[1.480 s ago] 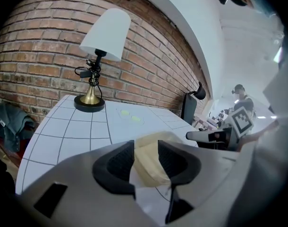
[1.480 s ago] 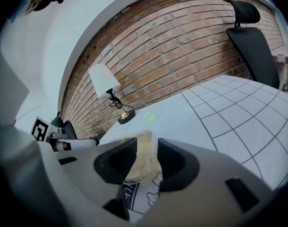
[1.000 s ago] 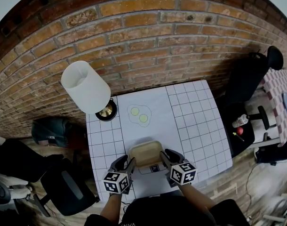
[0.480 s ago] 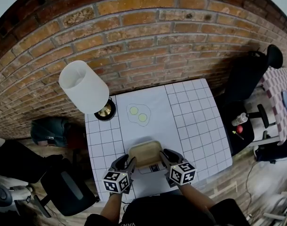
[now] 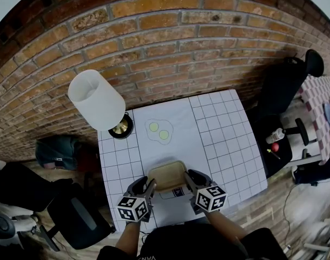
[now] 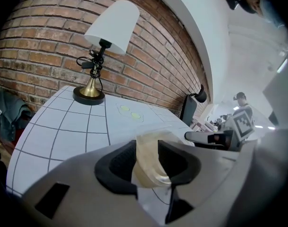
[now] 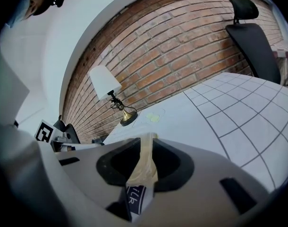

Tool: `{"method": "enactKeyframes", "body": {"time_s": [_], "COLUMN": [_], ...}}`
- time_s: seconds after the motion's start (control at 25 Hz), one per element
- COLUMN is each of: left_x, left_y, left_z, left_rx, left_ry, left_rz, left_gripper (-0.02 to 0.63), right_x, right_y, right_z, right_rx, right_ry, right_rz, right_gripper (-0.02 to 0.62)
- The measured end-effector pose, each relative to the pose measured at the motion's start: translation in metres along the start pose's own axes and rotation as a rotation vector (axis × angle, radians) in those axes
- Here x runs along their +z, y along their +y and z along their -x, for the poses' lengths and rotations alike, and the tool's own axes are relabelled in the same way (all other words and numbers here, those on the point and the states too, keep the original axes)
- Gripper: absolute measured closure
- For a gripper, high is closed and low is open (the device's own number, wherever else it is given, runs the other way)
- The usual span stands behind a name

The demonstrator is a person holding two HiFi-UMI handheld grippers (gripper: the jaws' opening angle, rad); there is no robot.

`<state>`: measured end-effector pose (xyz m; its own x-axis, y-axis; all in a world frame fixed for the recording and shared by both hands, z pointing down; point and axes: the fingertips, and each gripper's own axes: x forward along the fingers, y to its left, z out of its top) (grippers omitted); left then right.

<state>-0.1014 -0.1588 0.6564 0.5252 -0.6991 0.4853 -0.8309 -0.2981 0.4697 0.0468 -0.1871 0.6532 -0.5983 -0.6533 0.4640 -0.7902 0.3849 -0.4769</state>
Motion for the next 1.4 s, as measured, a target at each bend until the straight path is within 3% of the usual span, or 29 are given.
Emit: {"method": "enactKeyframes", "body": {"time_s": [0.72,1.4], "left_x": [0.031,0.072], "left_y": [-0.005,-0.019], "left_z": [0.012,0.031], "left_rx": [-0.028,-0.035], "left_ry": [-0.096,-0.206], "left_rz": [0.003,-0.065], "left_gripper": [0.523,0.558], "right_x": [0.031,0.074], "right_y": [0.012,0.032], "right_z": [0.013,0.035], "right_rx": [0.007,0.038], "right_ry": [-0.105,-0.228], "right_rz": [-0.006,0.021], "right_gripper": [0.532,0.572]}}
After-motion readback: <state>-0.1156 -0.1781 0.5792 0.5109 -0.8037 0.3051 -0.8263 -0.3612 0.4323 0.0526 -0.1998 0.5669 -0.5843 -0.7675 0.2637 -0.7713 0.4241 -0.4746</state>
